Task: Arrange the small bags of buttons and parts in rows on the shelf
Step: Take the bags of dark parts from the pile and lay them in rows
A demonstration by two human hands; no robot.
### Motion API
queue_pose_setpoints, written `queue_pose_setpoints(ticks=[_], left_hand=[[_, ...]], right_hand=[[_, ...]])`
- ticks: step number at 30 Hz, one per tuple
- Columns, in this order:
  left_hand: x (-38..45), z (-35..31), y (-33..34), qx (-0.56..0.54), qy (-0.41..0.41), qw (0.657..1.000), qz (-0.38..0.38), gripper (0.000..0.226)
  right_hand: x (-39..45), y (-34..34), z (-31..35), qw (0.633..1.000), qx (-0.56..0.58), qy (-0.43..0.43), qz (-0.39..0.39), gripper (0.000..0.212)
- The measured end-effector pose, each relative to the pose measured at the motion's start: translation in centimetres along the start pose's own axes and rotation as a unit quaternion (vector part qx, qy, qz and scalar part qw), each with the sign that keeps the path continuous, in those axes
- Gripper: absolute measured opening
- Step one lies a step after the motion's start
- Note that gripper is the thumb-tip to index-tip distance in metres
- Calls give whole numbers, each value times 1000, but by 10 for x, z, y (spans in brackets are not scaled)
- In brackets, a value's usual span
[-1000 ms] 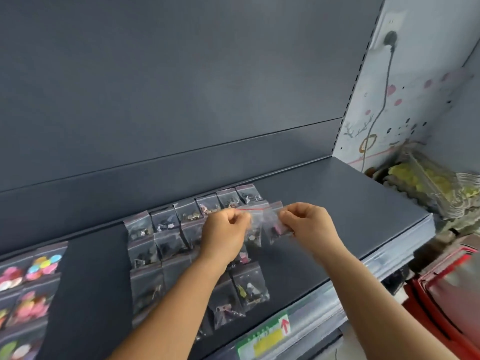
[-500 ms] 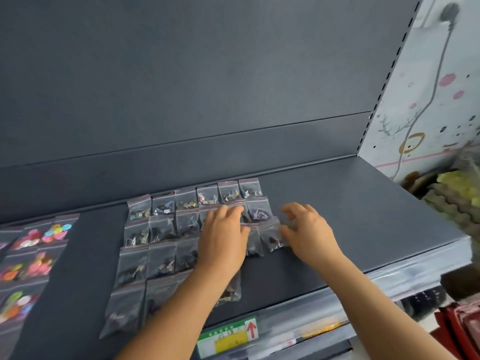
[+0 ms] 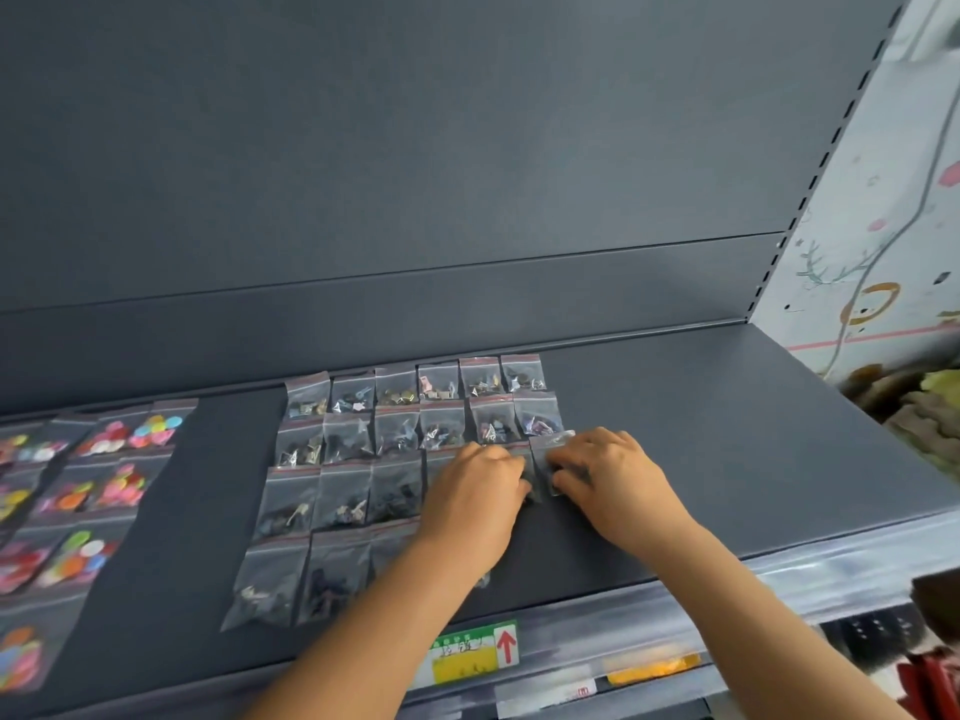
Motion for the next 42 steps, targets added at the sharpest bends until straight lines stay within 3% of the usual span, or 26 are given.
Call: queue_pose_setpoints(ticks=[6,11,17,25,42], left_hand=[[0,2,2,7,-10,1000,16,29],[-3,5,-13,12,-31,999,-19,39],[-25,44,-52,42,-82,993,-71,53],[-103,148,-123,88,-172,975,-106,58],[-334,380,-285,131,-313,928,-152,60]], right_hand=[[-2,2,-2,999,-18,24,30,23],[-1,-5,12,1000,0,23,4,34],[5,3,69,997,-17,-68,11,57],[-3,42,192,987,27,-152,53,67],[-80,148,536,948,110,-277,111,63]])
Point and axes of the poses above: each hand's wrist, its own x-axis towards the middle knuckle, its own y-axis out of the palm, z = x × y, the point moved 8 cm from there along x, towards the middle knuckle, and after that the axes turned 14 degrees about -z, right-handed, at the moved point
